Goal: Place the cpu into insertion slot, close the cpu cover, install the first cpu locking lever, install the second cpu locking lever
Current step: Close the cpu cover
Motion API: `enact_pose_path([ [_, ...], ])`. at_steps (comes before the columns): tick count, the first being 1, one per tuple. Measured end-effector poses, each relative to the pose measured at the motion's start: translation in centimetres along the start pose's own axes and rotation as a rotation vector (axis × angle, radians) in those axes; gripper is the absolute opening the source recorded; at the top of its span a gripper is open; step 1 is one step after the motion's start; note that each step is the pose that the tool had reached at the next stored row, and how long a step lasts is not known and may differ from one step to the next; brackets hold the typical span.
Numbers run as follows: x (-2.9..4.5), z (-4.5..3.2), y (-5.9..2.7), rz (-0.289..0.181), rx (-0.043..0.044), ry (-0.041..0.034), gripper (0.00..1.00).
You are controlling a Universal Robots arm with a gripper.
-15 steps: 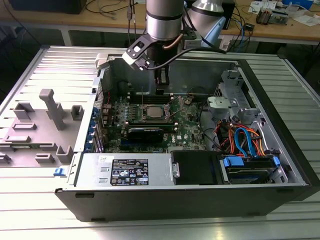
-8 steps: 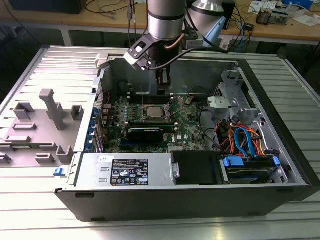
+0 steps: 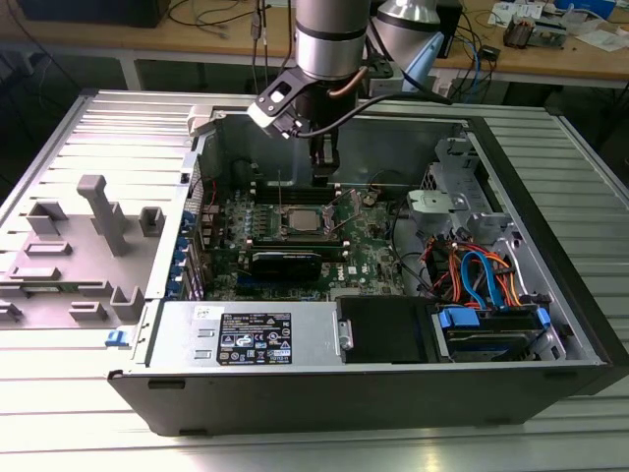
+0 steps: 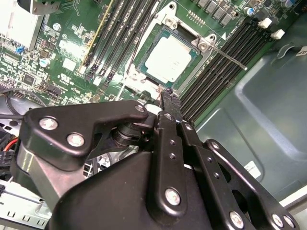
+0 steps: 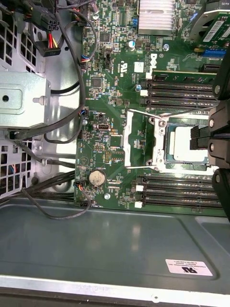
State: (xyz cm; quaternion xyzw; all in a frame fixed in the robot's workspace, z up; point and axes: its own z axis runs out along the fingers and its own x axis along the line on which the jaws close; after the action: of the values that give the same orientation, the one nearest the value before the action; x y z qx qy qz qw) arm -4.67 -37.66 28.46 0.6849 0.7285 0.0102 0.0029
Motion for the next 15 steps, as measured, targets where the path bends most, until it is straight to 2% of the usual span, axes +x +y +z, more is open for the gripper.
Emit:
enact_pose_path([
  [15, -0.03, 0.01, 0.43, 0.000, 0.0000, 0.0000, 0.11],
])
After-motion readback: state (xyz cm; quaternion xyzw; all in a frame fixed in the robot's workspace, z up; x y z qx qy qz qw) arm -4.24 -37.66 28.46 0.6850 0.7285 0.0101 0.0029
